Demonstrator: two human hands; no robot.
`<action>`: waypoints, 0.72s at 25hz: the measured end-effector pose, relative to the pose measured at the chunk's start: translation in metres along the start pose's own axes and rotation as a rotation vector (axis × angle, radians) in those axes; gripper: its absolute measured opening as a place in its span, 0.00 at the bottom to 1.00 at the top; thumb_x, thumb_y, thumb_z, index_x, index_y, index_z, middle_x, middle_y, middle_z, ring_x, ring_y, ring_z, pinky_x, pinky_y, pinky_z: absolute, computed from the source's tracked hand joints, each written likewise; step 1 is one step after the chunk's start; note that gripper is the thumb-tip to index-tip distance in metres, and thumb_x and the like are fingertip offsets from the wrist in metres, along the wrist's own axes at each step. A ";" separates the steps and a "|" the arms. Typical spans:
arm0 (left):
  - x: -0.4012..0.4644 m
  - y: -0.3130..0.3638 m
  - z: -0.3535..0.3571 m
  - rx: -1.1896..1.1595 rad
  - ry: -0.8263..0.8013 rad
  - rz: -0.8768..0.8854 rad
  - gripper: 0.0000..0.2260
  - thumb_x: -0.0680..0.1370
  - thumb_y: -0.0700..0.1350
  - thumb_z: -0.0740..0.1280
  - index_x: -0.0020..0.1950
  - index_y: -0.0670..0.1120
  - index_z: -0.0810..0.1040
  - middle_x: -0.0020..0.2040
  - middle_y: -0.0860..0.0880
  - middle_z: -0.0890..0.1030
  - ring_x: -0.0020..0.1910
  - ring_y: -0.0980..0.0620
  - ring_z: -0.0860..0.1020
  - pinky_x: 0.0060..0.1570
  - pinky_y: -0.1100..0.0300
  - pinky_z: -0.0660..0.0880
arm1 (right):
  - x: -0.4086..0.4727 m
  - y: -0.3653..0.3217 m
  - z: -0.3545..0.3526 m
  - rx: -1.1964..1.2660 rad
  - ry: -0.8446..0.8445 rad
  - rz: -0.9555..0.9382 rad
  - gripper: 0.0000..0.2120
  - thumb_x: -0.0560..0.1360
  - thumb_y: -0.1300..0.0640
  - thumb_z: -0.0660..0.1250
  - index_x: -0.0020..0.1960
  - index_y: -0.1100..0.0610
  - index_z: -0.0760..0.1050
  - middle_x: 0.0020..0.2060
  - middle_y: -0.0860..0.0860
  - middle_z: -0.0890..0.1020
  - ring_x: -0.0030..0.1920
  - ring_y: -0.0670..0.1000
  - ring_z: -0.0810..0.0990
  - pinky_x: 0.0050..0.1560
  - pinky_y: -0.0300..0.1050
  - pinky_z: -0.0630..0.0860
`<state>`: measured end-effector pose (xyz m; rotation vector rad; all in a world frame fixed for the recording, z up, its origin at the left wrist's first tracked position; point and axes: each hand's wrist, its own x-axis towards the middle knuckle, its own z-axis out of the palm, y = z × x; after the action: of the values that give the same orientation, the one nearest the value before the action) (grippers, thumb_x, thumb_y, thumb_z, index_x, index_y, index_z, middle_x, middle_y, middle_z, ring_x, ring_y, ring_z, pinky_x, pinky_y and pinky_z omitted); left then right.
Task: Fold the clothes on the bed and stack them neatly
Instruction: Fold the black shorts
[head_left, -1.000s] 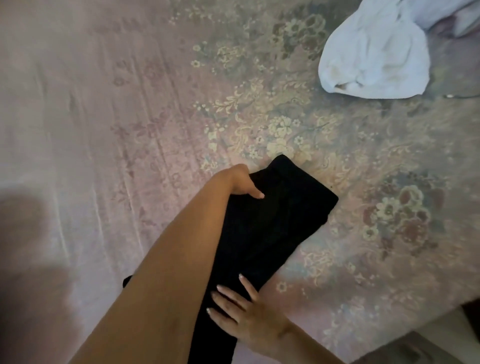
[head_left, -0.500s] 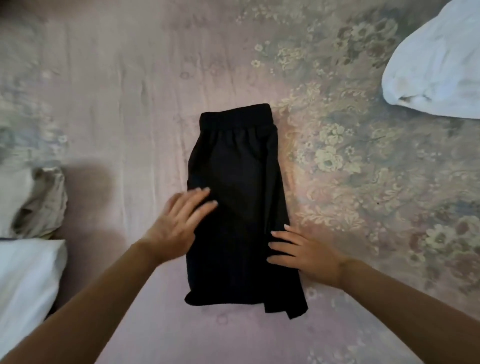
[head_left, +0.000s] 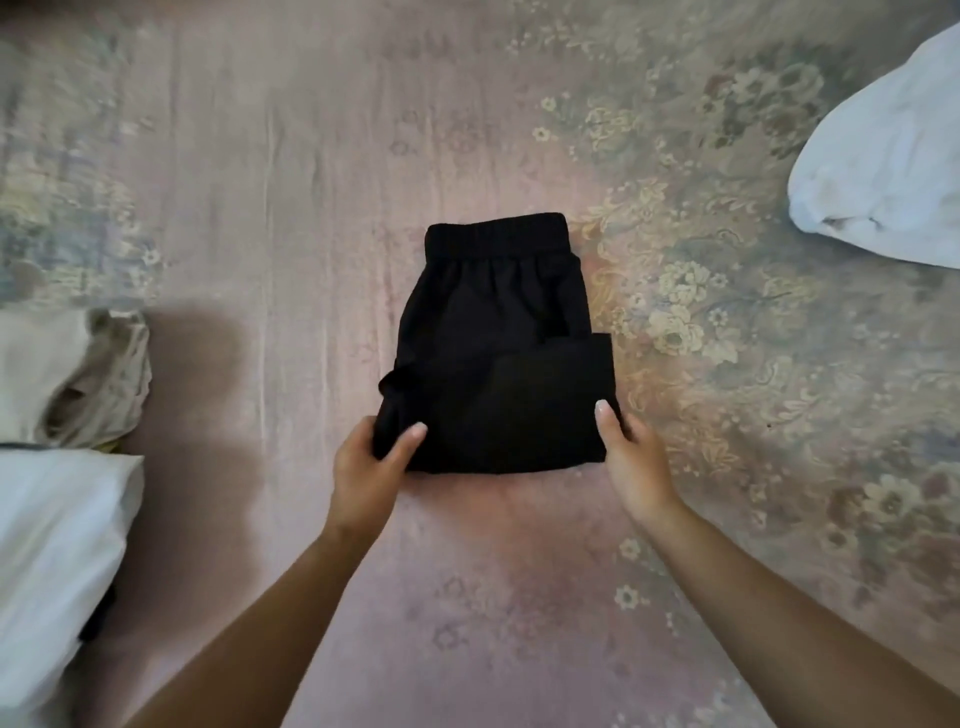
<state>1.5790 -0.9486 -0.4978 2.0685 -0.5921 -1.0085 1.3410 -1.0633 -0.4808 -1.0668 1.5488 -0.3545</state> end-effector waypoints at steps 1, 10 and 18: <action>0.002 0.006 0.005 -0.018 0.037 -0.042 0.10 0.81 0.47 0.70 0.52 0.40 0.79 0.47 0.46 0.82 0.49 0.49 0.80 0.47 0.54 0.76 | -0.001 0.000 0.005 0.023 0.053 0.010 0.19 0.86 0.50 0.57 0.55 0.63 0.80 0.49 0.57 0.83 0.53 0.57 0.82 0.57 0.54 0.77; -0.022 -0.001 0.035 0.626 0.366 0.308 0.12 0.82 0.42 0.66 0.61 0.35 0.73 0.53 0.34 0.81 0.47 0.33 0.81 0.47 0.41 0.77 | -0.004 0.037 0.006 -0.848 0.467 -0.478 0.14 0.78 0.64 0.68 0.63 0.64 0.76 0.55 0.63 0.81 0.56 0.65 0.80 0.55 0.60 0.76; 0.003 -0.018 0.001 1.055 -0.278 1.110 0.34 0.63 0.52 0.82 0.62 0.35 0.76 0.63 0.36 0.79 0.64 0.37 0.78 0.68 0.44 0.70 | 0.026 0.032 -0.046 -1.364 -0.426 -0.839 0.41 0.72 0.46 0.76 0.78 0.61 0.65 0.78 0.57 0.64 0.79 0.57 0.61 0.77 0.63 0.56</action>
<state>1.5816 -0.9404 -0.5137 1.7903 -2.4454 -0.2577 1.2884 -1.0811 -0.5067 -2.6336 0.7334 0.4811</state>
